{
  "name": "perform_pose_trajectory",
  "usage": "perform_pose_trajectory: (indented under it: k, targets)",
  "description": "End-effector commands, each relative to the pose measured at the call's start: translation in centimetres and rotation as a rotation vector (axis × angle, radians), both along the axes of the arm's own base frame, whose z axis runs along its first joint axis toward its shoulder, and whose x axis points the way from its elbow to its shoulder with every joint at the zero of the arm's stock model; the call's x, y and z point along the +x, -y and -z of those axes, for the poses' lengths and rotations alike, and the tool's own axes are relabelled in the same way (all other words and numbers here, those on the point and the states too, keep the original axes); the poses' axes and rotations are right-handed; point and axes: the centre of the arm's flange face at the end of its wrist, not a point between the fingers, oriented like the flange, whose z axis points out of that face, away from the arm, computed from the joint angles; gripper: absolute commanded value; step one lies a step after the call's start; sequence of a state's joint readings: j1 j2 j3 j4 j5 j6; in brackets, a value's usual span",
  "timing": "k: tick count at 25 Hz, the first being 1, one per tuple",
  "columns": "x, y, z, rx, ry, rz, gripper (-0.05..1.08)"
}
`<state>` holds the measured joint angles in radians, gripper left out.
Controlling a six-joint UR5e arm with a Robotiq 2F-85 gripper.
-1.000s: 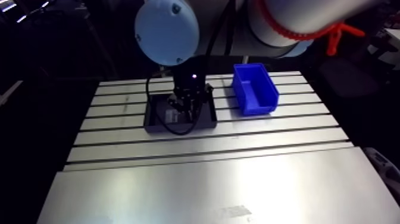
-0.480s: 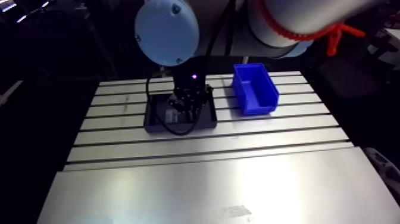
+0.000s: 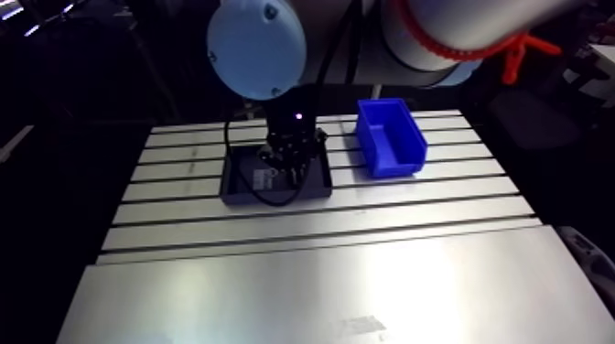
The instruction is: Pick up the M10 bolt from the tray and put it into the blue bin.
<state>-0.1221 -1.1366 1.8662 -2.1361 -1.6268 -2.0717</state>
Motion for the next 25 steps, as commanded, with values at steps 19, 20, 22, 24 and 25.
perform_pose_trajectory:
  k: [19, 20, 22, 24, 25]
  targets:
    - [2.7, -1.6, -12.3, -0.003, -0.057, -0.021, 1.07]
    - [2.8, -1.5, -12.8, -0.003, -0.048, -0.023, 1.07]
    - [2.8, -1.5, -14.1, -0.004, -0.044, -0.024, 1.07]
    - [2.4, -1.6, -15.5, -0.012, -0.039, -0.059, 1.07]
    - [2.2, -1.7, -16.2, -0.015, -0.032, -0.080, 1.07]
